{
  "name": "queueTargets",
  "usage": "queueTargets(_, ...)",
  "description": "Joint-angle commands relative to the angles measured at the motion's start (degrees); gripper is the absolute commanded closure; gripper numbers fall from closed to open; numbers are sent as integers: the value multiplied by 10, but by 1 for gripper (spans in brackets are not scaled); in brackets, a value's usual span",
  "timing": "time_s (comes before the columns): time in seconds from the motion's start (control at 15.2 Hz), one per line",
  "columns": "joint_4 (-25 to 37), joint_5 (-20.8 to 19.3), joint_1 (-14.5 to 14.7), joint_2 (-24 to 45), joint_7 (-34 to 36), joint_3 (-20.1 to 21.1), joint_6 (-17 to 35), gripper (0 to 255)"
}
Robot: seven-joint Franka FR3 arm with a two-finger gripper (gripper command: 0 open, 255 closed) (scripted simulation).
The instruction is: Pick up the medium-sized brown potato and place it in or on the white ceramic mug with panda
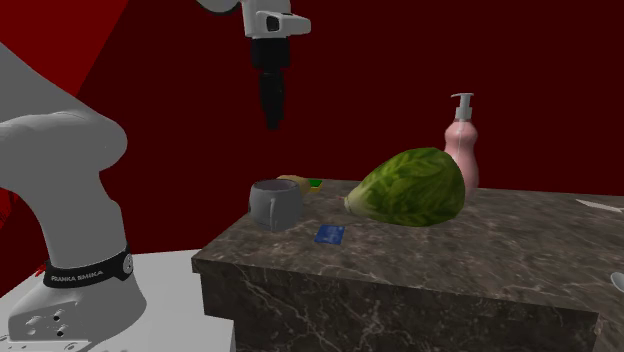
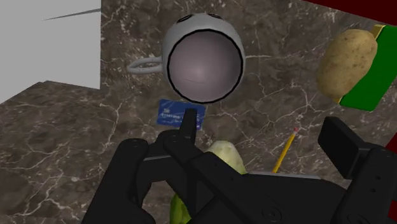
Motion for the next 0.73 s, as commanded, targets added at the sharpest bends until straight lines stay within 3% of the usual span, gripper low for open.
queueTargets(0.0,-17,17,7,10,24,19,32,0)
queueTargets(0.66,-43,95,44,133,148,129,205,0)
